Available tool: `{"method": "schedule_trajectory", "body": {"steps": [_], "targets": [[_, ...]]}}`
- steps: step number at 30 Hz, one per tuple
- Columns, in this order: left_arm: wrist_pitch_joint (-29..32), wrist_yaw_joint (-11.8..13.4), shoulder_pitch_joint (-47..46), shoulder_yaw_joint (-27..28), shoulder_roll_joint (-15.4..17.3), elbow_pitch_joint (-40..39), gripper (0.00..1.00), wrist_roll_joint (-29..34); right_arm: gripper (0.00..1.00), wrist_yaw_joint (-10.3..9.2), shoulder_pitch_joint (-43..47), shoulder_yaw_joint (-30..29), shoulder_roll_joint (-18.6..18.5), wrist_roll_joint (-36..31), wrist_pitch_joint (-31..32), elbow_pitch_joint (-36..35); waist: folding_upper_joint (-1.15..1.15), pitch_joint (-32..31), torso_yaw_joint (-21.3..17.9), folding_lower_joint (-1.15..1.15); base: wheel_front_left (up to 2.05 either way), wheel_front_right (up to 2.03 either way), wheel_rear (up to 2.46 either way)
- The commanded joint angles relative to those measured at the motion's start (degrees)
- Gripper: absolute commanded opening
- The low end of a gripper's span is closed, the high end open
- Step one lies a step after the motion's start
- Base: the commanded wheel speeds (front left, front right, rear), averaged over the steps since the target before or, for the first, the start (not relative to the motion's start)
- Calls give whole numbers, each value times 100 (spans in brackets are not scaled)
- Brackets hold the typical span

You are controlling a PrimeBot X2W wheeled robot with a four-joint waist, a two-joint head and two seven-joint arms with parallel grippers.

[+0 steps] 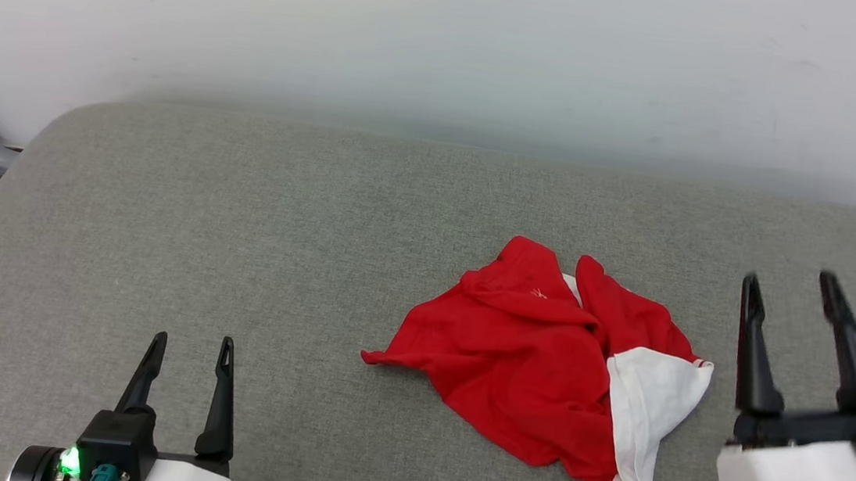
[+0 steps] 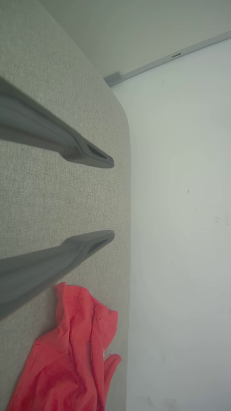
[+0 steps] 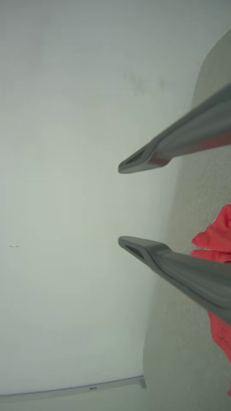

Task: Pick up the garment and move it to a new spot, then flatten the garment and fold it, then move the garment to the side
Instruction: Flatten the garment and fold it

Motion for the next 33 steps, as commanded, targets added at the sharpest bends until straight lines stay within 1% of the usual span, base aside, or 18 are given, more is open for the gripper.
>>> {"method": "schedule_trajectory", "body": {"steps": [1, 4, 7, 10, 14, 17, 20, 23, 25, 27, 29, 31, 33], "targets": [[-15, -28, -65, 12, -8, 11, 100, 37, 100, -4, -267, 66, -33, -80, -13, -38, 0, 20, 11, 0, 0, 0, 0], [-15, -49, -102, -7, -23, 28, 100, 52, 100, -6, -654, 270, -353, -115, -13, 124, 0, 60, 37, 0, 0, 0, 0], [-15, -73, -117, -15, -34, 32, 100, 44, 100, -5, -982, 532, -696, -8, -4, 415, 0, 104, 58, 0, 0, 0, 0], [-15, -81, -140, -7, -44, 23, 100, 33, 100, -6, -1347, 868, -1063, 256, 375, 559, 0, 172, 81, 0, 0, 0, 0], [-15, -86, -196, 5, -56, 11, 100, 18, 100, -6, -1666, 1401, -1565, 827, 1322, 478, 0, 281, 93, 0, 0, 0, 0], [-15, -87, -229, 11, -61, 12, 100, 12, 100, -6, -1811, 1863, -1992, 1344, 2219, 313, 0, 349, 84, 0, 0, 0, 0], [-15, -96, -245, 14, -64, 14, 100, 12, 100, -6, -1884, 2374, -2500, 1890, 3228, 108, 0, 412, 80, 0, 0, 0, 0], [-15, -101, -301, -7, -69, 19, 100, 18, 100, -6, -1955, 2800, -2943, 2427, 4190, -86, 0, 486, 88, 0, 0, 0, 0], [-15, -103, -357, -43, -72, 17, 100, 21, 100, -6, -2007, 2991, -3182, 2703, 4712, -164, 0, 543, 108, 0, 0, 0, 0], [-15, -101, -397, -78, -75, 16, 100, 20, 100, -6, -2030, 3144, -3365, 2901, 5181, -149, 0, 613, 135, 0, 0, 0, 0], [-15, -101, -457, -113, -77, 21, 100, 13, 100, -6, -2112, 3246, -3519, 3005, 5511, -101, 0, 686, 178, 0, 0, 0, 0], [-15, -103, -519, -149, -77, 21, 100, 2, 100, -6, -2113, 3343, -3571, 3096, 5729, -3, 0, 777, 236, 0, 0, 0, 0], [-15, -94, -542, -166, -78, 25, 100, -8, 100, -6, -2109, 3378, -3561, 3152, 5810, 58, 0, 822, 268, 0, 0, 0, 0]]}}
